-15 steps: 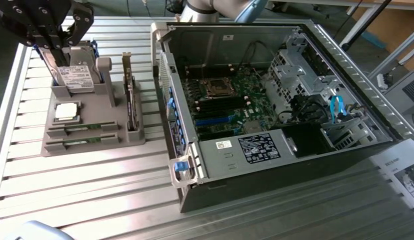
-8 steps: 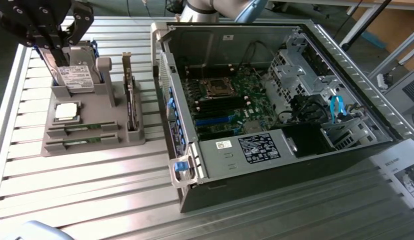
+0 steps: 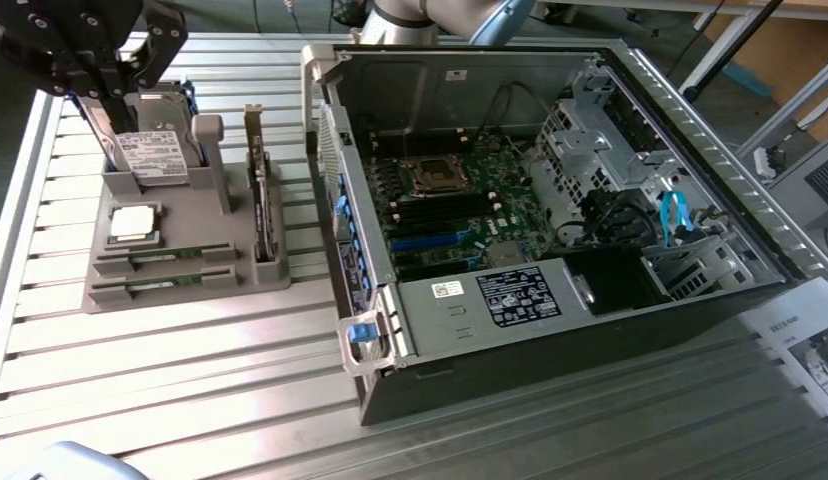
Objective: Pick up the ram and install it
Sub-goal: 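Pick up the ram and move it above insertion slot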
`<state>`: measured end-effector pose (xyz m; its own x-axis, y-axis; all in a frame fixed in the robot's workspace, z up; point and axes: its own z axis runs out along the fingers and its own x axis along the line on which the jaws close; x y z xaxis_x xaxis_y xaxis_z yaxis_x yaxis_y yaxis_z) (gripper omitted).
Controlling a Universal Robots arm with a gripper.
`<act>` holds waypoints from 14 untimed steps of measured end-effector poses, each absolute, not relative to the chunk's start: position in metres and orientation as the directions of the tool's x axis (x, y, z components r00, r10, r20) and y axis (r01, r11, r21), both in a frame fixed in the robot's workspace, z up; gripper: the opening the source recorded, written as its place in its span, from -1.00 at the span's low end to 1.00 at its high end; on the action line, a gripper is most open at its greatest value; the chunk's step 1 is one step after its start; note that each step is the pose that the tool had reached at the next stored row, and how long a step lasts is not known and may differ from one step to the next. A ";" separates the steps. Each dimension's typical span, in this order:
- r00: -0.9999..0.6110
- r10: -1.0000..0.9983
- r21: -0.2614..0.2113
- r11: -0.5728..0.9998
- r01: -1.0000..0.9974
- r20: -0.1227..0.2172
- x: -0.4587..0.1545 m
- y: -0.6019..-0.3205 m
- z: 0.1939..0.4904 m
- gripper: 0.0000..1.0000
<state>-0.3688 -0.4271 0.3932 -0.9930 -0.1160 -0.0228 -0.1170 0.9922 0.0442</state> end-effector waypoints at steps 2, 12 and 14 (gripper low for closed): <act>-0.991 -0.134 0.044 0.990 -0.135 -0.023 -0.369 -0.427 0.393 -0.80; -0.970 -0.243 0.044 0.969 -0.244 -0.023 -0.369 -0.427 0.393 -0.80; -0.963 -0.269 0.044 0.962 -0.270 -0.023 -0.369 -0.427 0.393 -0.80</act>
<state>-0.3688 -0.4271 0.3933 -0.9629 -0.2688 -0.0228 -0.2696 0.9620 0.0442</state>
